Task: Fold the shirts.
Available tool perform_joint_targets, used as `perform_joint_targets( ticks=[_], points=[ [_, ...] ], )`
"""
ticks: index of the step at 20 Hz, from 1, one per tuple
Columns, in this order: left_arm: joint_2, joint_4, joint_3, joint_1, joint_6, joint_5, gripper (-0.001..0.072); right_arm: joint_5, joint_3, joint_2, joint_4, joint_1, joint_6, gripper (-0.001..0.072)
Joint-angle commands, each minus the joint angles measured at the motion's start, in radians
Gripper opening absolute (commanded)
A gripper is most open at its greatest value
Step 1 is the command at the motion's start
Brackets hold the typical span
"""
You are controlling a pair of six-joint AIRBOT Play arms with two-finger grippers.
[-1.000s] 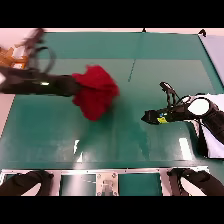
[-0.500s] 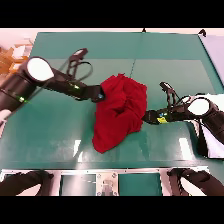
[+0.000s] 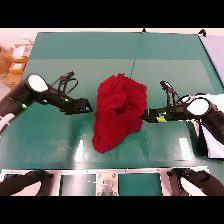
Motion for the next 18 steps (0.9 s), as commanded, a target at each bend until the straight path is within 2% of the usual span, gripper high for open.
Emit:
perform_joint_targets(
  ticks=[1, 2, 3, 4, 5, 6, 8, 10, 11, 12, 13, 14, 15, 16, 18],
  points=[
    [-0.071, -0.189, -0.079, 0.007, 0.126, 0.267, 0.067, -0.129, 0.013, -0.028, 0.009, -0.038, -0.003, 0.0136],
    [-0.114, -0.253, -0.079, 0.007, 0.17, 0.272, 0.067, -0.145, 0.034, -0.058, 0.009, -0.077, -0.003, 0.0246],
    [-0.164, -0.328, -0.079, 0.007, 0.218, 0.267, 0.067, -0.149, 0.068, -0.104, 0.01, -0.128, -0.005, 0.0294],
    [-0.208, -0.399, -0.079, 0.006, 0.266, 0.25, 0.067, -0.149, 0.108, -0.155, 0.01, -0.179, -0.027, 0.0306],
    [-0.248, -0.472, -0.079, 0.0, 0.322, 0.242, 0.067, -0.149, 0.16, -0.217, 0.01, -0.234, -0.056, 0.0432],
    [-0.276, -0.527, -0.079, -0.014, 0.364, 0.241, 0.067, -0.148, 0.213, -0.279, 0.01, -0.275, -0.08, 0.0523],
    [-0.313, -0.589, -0.079, -0.054, 0.422, 0.255, 0.067, -0.139, 0.333, -0.412, 0.011, -0.323, -0.103, 0.0523],
    [-0.319, -0.586, -0.079, -0.097, 0.429, 0.293, 0.0668, -0.099, 0.451, -0.539, 0.011, -0.329, -0.103, 0.0523],
    [-0.319, -0.587, -0.079, -0.109, 0.431, 0.307, 0.0615, -0.074, 0.506, -0.603, 0.023, -0.324, -0.103, 0.0523],
    [-0.319, -0.586, -0.079, -0.114, 0.447, 0.311, 0.0417, -0.058, 0.551, -0.658, 0.045, -0.319, -0.103, 0.0522],
    [-0.319, -0.587, -0.079, -0.114, 0.461, 0.306, 0.0259, -0.041, 0.596, -0.715, 0.076, -0.312, -0.103, 0.0523],
    [-0.319, -0.587, -0.079, -0.114, 0.464, 0.305, 0.0232, -0.026, 0.633, -0.763, 0.108, -0.308, -0.103, 0.0523],
    [-0.319, -0.587, -0.079, -0.114, 0.464, 0.304, 0.0106, -0.01, 0.668, -0.808, 0.143, -0.299, -0.104, 0.0522],
    [-0.319, -0.587, -0.079, -0.114, 0.466, 0.303, 0.0023, -0.003, 0.695, -0.844, 0.165, -0.291, -0.104, 0.0521],
    [-0.319, -0.586, -0.079, -0.114, 0.469, 0.304, 0.0023, 0.0, 0.736, -0.903, 0.187, -0.262, -0.103, 0.0487]
  ],
)
